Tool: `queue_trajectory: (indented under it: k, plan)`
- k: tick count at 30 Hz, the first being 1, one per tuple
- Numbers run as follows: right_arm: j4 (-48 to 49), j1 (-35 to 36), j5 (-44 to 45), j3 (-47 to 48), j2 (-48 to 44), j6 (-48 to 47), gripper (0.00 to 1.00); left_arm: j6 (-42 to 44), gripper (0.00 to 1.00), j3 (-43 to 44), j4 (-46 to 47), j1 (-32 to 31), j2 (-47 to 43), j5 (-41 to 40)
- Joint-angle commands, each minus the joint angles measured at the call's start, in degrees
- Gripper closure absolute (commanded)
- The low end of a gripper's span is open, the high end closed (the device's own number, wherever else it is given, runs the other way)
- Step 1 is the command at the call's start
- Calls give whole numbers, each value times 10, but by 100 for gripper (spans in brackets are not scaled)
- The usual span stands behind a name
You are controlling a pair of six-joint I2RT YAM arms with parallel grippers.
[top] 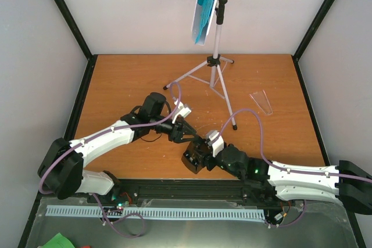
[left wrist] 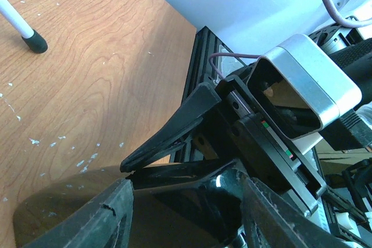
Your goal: Pack up the instrument practice props
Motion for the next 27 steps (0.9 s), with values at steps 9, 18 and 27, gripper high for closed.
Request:
queue_trajectory:
  k: [9, 18, 27]
  plan:
    - [-24, 0, 55, 12, 5, 4, 34, 0, 45, -18, 31, -6, -8, 7]
    - [-23, 0, 66, 22, 16, 7, 32, -2, 46, -18, 32, -5, -10, 8]
    - [-29, 0, 36, 27, 3, -9, 14, -30, 16, -27, 46, -6, -53, -69]
